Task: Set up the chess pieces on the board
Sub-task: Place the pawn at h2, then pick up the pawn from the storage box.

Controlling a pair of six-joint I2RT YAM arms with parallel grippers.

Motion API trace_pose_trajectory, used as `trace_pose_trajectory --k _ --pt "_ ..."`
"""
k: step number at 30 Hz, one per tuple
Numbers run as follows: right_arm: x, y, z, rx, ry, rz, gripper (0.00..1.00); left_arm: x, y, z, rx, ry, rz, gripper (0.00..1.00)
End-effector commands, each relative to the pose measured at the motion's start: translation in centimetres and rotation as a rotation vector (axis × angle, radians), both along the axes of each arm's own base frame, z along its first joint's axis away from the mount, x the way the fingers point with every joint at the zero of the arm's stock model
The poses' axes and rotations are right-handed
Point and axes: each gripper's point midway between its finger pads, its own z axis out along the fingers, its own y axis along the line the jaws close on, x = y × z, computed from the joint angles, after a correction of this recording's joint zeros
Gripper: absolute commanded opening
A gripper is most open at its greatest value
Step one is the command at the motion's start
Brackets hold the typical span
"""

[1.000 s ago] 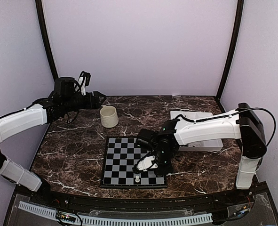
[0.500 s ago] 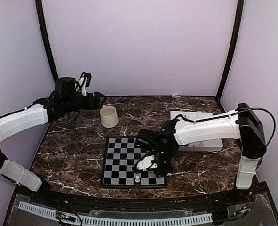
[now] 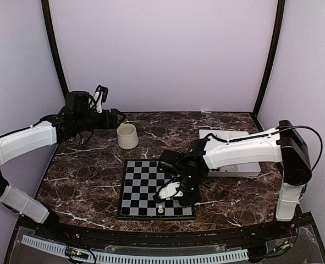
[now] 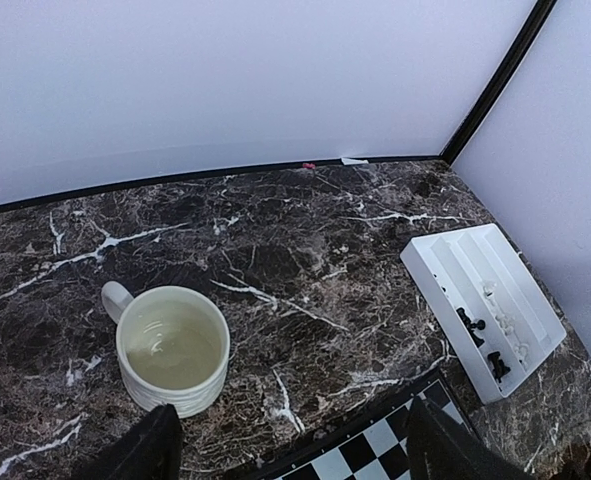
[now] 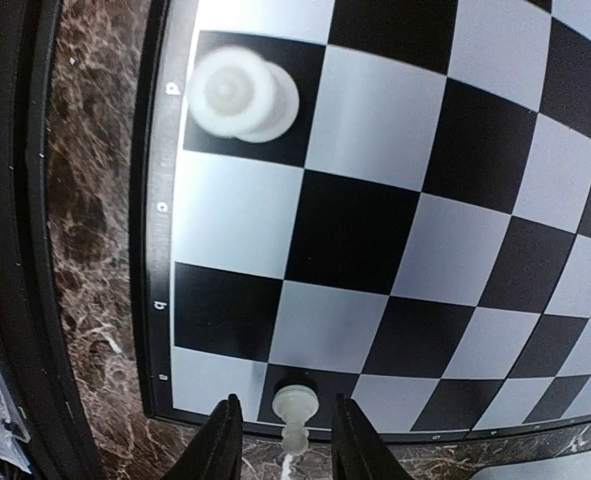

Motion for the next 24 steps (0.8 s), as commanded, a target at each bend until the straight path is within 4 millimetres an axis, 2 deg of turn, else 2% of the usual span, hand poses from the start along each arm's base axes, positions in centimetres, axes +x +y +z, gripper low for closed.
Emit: trace_pose_trajectory --k 1,4,7,10,12,16,20,24 --pt "-0.2 2.0 4.9 0.144 0.035 0.001 0.33 0.3 -0.1 1.6 -0.019 -0.02 -0.008 0.8" --pt "2.1 2.3 8.0 0.236 0.047 -0.061 0.34 0.2 -0.4 1.5 -0.022 -0.02 -0.03 0.8" --pt "7.0 1.1 10.3 0.336 0.034 -0.201 0.33 0.0 -1.2 1.6 -0.04 -0.022 -0.073 0.79" --pt "12.8 -1.8 11.1 0.416 0.019 -0.389 0.3 -0.7 -2.4 1.8 -0.074 -0.023 -0.149 0.77" --pt "16.5 -4.6 10.8 0.442 0.002 -0.528 0.27 -1.1 -3.1 1.8 -0.093 -0.024 -0.196 0.75" --pt "21.8 -10.6 9.1 0.462 -0.031 -0.734 0.21 -1.5 -4.1 1.6 -0.109 -0.023 -0.263 0.72" --pt "24.7 -15.8 6.6 0.428 -0.077 -0.85 0.18 -1.8 -4.8 1.3 -0.118 -0.017 -0.31 0.71" --pt "26.1 -18.9 4.2 0.374 -0.109 -0.909 0.17 -2.2 -5.5 1.2 -0.133 -0.011 -0.363 0.71"
